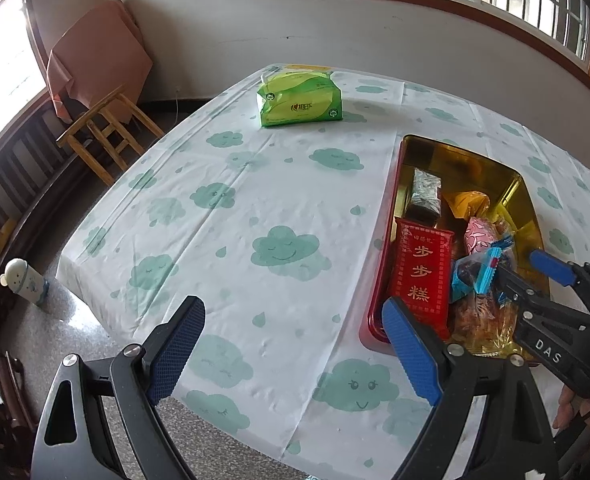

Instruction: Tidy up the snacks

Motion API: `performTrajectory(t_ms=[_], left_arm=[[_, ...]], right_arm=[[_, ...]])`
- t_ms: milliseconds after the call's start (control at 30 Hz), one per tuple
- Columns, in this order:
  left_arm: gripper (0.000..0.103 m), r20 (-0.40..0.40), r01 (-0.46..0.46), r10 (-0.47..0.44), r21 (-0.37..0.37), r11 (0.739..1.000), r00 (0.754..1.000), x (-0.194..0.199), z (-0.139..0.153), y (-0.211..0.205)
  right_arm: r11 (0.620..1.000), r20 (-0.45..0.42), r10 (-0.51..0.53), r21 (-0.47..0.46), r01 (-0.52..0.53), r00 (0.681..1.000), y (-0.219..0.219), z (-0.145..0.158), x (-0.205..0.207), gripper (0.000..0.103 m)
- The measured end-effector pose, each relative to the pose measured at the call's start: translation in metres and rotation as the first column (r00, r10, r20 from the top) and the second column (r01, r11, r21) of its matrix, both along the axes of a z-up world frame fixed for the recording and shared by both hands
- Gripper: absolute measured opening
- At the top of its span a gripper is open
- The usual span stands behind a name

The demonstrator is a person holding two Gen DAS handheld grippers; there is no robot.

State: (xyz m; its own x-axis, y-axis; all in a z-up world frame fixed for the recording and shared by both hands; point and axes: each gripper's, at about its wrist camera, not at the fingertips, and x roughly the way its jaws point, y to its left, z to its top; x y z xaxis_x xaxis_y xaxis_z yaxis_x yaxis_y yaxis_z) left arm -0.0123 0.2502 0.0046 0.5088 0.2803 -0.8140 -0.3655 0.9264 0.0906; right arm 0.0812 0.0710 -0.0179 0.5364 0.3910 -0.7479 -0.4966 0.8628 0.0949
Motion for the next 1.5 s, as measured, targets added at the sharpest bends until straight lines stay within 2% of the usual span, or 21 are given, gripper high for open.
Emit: performTrajectory(t_ms=[33, 67, 367, 733, 1500], left_arm=[[0.089, 0.001, 0.001, -0.001, 0.0, 1.0, 1.0, 0.0, 0.0, -0.001], [0.089, 0.003, 0.003, -0.003, 0.001, 1.0, 1.0, -0.001, 0.001, -0.002], [0.089, 0.011, 0.018, -0.019, 0.014, 1.0, 1.0, -0.004, 0.007, -0.016], [0.089, 0.017, 0.076, -0.077, 0.032, 0.997, 0.997, -0.007, 0.013, -0.048], [0.089, 0.027, 0.123, -0.124, 0.055, 0.991, 0.992, -0.012, 0.022, -0.08]], right_arm=[[1.0, 0.008, -0.002, 0.006, 0.002, 1.0, -0.001, 0.004, -0.002, 0.077], [1.0, 0.012, -0.004, 0.011, 0.004, 1.0, -0.003, 0.006, -0.004, 0.081], [0.998, 0.041, -0.05, 0.041, 0.048, 0.998, -0.024, 0.031, -0.028, 0.098], [0.997, 0.06, -0.079, -0.003, 0.08, 0.995, -0.046, 0.031, -0.056, 0.099], [0.996, 0.044, -0.088, -0.015, 0.089, 0.995, -0.06, 0.021, -0.068, 0.099]])
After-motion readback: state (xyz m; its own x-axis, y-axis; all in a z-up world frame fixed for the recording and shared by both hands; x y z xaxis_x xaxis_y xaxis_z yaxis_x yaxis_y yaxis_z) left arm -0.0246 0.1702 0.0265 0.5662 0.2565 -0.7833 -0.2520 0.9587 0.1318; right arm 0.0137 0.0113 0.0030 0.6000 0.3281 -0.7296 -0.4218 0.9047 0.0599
